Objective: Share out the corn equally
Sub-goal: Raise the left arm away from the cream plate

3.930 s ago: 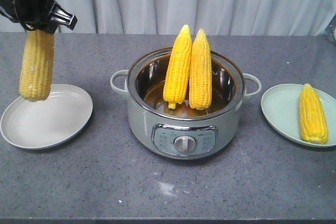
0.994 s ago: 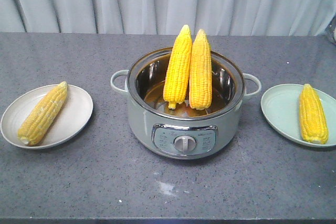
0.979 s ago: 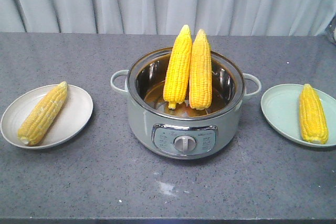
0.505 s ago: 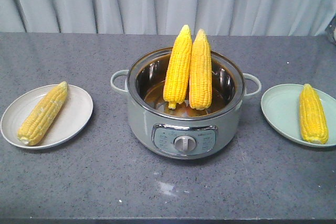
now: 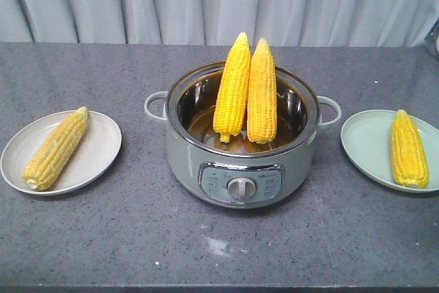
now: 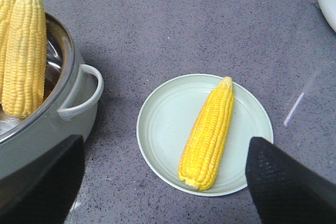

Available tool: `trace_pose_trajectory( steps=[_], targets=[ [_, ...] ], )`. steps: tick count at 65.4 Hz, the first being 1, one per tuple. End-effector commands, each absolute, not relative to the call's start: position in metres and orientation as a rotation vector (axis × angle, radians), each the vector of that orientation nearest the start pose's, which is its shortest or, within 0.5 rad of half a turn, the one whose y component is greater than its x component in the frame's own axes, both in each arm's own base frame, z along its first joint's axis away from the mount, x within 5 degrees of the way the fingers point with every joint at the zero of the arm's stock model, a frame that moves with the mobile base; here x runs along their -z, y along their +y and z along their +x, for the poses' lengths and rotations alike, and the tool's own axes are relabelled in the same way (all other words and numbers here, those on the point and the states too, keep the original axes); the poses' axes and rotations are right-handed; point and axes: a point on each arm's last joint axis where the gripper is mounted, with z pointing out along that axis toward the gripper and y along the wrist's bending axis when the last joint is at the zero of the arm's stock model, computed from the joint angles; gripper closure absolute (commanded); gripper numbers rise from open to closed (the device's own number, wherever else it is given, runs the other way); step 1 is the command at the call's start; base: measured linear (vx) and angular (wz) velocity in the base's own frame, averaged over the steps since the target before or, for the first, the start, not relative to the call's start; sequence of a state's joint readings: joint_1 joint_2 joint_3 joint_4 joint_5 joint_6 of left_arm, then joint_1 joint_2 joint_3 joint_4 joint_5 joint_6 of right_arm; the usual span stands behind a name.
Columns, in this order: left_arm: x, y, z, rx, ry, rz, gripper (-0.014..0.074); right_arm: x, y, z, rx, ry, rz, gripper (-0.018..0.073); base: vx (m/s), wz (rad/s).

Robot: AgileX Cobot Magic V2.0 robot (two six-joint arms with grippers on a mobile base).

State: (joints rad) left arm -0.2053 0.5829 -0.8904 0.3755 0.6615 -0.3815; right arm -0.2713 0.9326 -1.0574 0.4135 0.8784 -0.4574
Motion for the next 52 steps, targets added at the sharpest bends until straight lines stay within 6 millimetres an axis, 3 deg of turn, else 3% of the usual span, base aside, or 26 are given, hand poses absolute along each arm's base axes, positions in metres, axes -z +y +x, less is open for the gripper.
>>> trace_pose_trajectory(
  steps=[1,52],
  targets=[
    [-0.4191,-0.0007,0.0980,0.018,1.712,-0.038,0.0058,-0.4096,-0.0198,0.1745,-0.063,2.077,-0.074,-0.0035,0.00,0.00],
    [-0.4190,-0.0007,0.0980,0.018,1.713,-0.038,0.0059,-0.4090,-0.0195,0.1742,-0.066,2.083,-0.077,-0.0035,0.00,0.00]
  ],
)
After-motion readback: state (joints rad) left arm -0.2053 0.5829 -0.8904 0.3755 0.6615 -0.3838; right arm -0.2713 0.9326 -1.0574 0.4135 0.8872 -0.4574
